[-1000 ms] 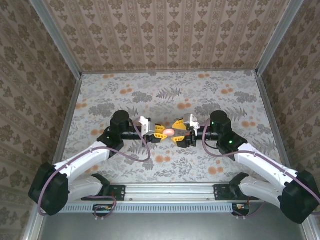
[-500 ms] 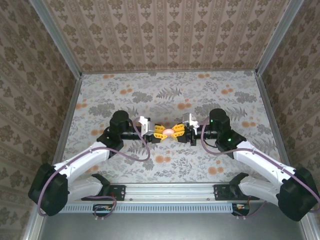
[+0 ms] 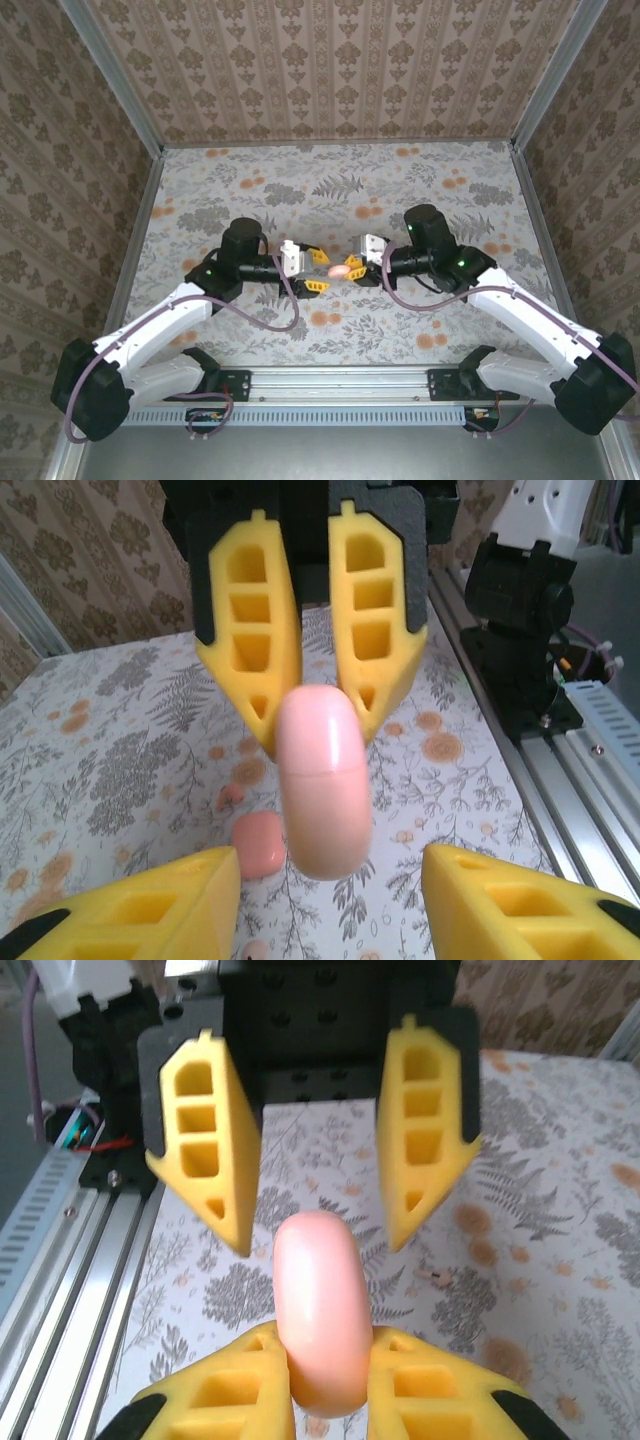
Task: Insert the wireless bluetooth earbuds into the charging case
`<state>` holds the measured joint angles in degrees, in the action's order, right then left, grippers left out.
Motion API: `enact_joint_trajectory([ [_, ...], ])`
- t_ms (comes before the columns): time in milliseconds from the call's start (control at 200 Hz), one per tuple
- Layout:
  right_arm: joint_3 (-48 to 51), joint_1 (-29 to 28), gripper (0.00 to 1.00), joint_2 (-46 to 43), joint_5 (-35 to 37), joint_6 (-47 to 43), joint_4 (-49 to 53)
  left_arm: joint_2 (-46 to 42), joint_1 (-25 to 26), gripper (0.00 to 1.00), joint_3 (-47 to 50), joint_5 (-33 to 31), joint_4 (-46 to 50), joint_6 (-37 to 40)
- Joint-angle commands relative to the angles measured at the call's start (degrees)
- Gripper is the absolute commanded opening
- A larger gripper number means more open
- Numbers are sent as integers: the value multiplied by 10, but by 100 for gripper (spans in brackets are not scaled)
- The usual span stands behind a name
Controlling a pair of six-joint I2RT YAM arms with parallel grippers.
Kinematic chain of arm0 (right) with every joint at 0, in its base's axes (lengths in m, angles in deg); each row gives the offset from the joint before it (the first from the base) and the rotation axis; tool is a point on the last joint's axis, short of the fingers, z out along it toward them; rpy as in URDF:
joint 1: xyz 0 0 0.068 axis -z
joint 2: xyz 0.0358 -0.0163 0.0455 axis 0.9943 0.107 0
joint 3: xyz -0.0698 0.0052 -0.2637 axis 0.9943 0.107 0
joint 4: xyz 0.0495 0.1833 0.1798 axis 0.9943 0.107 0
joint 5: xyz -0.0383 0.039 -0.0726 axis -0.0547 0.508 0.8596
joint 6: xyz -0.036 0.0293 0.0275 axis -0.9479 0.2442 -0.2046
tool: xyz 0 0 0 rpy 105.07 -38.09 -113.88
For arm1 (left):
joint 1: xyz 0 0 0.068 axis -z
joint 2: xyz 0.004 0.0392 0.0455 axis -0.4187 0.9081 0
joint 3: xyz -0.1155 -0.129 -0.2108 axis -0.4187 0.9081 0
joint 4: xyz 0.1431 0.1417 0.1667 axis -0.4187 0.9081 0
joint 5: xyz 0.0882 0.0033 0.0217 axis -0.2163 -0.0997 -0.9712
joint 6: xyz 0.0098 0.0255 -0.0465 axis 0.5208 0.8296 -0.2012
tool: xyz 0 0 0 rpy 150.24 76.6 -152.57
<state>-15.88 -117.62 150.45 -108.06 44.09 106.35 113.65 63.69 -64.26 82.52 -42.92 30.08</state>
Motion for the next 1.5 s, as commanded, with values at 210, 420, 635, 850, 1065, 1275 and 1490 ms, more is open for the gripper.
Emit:
enact_joint_trajectory([
  [210,-16,-24,17,35,10,-36,20,6,21,47,-29,-25,78,58],
  [420,-5,-31,17,40,-2,-9,-15,20,31,44,-32,-25,75,55],
  [635,0,-32,18,39,-5,1,-31,25,32,40,-32,-24,71,52],
  [850,2,-32,18,39,-7,6,-39,24,33,34,-29,-25,68,45],
  [1065,3,-33,18,37,-6,10,-46,24,33,25,-25,-28,68,45],
  [1275,4,-33,19,35,-3,14,-50,20,31,18,-19,-31,62,44],
  [1490,14,-32,37,36,14,45,-88,18,28,17,-16,-23,51,38],
])
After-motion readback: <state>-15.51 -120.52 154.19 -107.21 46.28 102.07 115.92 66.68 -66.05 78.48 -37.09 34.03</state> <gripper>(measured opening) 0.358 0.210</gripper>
